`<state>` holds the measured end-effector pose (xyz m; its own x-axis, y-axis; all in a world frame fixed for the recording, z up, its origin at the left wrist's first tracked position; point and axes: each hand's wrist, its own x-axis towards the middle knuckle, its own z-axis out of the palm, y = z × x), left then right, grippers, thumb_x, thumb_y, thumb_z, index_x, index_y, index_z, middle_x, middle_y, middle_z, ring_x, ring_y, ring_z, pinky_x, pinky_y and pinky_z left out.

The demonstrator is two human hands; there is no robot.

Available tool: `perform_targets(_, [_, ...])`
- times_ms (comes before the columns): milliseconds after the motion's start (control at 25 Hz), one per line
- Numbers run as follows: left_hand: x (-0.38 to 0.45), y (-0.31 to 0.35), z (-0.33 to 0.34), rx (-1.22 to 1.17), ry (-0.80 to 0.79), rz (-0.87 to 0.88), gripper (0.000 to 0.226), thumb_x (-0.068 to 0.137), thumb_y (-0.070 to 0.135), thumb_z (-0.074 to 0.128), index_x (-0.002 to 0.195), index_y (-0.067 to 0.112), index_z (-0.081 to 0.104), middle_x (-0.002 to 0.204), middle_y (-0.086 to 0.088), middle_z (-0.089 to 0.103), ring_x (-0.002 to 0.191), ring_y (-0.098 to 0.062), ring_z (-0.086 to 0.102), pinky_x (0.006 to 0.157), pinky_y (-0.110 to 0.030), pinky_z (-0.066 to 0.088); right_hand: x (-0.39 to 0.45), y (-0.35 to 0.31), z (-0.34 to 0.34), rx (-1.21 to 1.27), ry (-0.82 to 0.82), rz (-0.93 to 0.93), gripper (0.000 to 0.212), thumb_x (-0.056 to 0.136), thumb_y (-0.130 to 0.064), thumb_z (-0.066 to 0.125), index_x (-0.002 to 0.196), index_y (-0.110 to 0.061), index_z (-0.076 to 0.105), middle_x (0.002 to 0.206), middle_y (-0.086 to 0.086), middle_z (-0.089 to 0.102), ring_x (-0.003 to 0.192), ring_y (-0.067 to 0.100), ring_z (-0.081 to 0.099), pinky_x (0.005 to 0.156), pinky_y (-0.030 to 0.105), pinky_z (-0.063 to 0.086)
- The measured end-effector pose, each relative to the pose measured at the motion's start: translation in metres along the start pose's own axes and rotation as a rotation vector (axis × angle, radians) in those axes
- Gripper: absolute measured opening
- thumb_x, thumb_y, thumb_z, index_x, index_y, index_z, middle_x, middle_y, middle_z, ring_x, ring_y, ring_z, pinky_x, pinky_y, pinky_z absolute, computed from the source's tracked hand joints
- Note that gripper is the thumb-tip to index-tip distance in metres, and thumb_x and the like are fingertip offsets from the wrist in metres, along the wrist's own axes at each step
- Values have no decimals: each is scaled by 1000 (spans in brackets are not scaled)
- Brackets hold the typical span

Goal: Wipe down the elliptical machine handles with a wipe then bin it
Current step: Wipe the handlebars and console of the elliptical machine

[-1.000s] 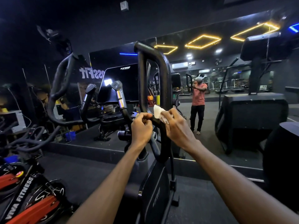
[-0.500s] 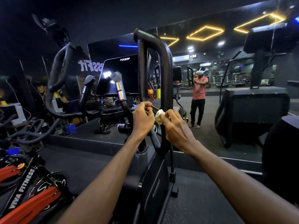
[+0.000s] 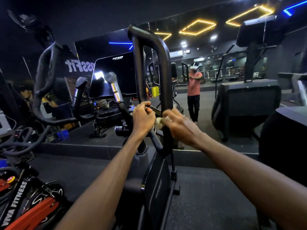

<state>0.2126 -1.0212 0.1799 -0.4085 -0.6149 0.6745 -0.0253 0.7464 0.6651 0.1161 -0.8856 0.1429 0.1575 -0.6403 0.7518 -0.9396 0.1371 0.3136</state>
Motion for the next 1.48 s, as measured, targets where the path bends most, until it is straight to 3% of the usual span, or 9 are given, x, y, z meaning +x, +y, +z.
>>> perform_targets(200, [-2,1,1,-4,-34,-24,33,85,3,52,113,11,66,110,-5,65,104,-23,61,97,-41,50,-35,-21,23,238,126,249,17,84,7,62,98,-1,68,98,13,53,80,24,53,66,37,52])
perform_targets(360, [-3,8,1,16,-17,-43,33,85,2,52,113,10,66,109,-5,66,102,-21,61,95,-33,50,-18,-24,26,470,383,686,17,86,3,63,97,-7,73,93,7,59,75,13,54,64,17,42])
perform_targets(560, [-1,13,3,61,23,-62,32,84,2,50,110,10,68,104,-8,69,99,-22,63,94,-33,50,-22,-26,28,766,432,950,27,86,0,61,95,-23,70,93,1,67,83,17,63,70,41,55])
perform_targets(640, [-1,16,7,95,41,-89,33,82,3,51,108,11,68,101,-9,69,97,-24,63,94,-36,50,8,-2,15,886,469,1014,25,87,-3,62,92,-27,70,90,0,69,79,19,67,64,33,55])
perform_targets(760, [-3,24,13,143,79,-124,31,79,5,52,102,14,71,96,-9,71,95,-27,64,92,-38,51,8,7,13,946,381,1000,27,87,-1,62,91,-27,71,90,-1,70,80,15,65,63,20,46])
perform_targets(880, [-3,33,16,189,99,-151,26,80,6,54,95,15,73,94,-5,73,92,-23,66,90,-34,51,-30,-12,24,1054,260,1019,28,86,-2,63,76,-29,67,75,-5,68,71,15,61,57,26,44])
perform_targets(1120, [-4,52,28,224,138,-172,22,85,9,59,100,16,74,98,-2,74,93,-16,66,86,-25,48,18,21,5,1111,381,1004,17,88,-12,63,87,-28,70,74,-7,70,73,18,67,65,36,55])
perform_targets(1320, [-1,58,34,147,159,-245,18,89,17,55,94,23,70,87,2,69,88,-26,69,79,-47,58,-13,7,22,1171,304,924,18,90,-10,60,87,-26,66,80,-8,72,77,14,69,73,44,58])
perform_targets(1480, [0,68,37,200,187,-206,21,94,11,51,104,12,69,98,-5,71,92,-21,64,84,-33,50,42,28,-7,1172,439,847,31,97,-12,57,124,-25,66,102,-7,73,94,7,66,85,26,53])
